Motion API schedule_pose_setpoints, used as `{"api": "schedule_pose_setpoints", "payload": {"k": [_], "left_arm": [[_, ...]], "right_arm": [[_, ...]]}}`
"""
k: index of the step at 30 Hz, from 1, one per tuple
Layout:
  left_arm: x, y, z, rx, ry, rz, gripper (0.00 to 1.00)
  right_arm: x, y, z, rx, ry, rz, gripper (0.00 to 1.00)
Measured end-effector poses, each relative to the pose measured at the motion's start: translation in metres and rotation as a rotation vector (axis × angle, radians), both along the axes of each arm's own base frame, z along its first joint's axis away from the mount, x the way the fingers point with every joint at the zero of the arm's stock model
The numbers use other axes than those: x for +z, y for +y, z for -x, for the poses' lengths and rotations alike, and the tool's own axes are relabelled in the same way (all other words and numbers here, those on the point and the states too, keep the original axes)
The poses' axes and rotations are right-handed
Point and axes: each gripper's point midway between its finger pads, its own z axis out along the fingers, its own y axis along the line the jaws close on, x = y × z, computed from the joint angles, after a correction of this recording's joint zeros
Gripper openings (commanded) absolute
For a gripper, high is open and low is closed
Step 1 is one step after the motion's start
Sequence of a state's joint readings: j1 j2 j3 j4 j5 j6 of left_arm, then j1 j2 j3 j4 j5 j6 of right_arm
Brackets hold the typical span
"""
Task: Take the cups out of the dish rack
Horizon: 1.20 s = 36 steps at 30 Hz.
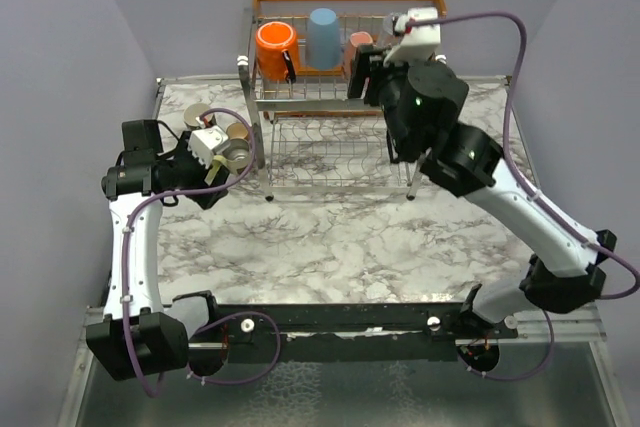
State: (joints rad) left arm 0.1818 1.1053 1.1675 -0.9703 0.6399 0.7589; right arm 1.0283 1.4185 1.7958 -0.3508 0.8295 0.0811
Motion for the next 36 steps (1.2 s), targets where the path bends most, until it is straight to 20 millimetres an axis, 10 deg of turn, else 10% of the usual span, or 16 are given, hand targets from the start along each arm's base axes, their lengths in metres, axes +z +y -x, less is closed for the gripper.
{"api": "schedule_pose_setpoints", "payload": {"k": [4,12,26,36], "left_arm": [[0.004,-0.004,0.003,-0.018,-0.013,0.014,0.80],[0.011,-0.010,0.012,-0.048,-0.038,0.024,0.80],[0.015,-0.013,0.016,-0.070,-0.040,0.030,0.80],[0.015,-0.017,0.020,-0.092,-0.036,0.039,0.80]], "right_arm": [[0.008,-0.015,-0.046,-0.080,0.015,0.035,0.62],[-0.053,-0.023,-0.116,-0.090,0.172,0.163,0.56],[-0.081,-0.011,-0.131,-0.004,0.242,0.178,0.44],[-0.089,-0.005,-0.141,0.009,0.258,0.164,0.07]]}}
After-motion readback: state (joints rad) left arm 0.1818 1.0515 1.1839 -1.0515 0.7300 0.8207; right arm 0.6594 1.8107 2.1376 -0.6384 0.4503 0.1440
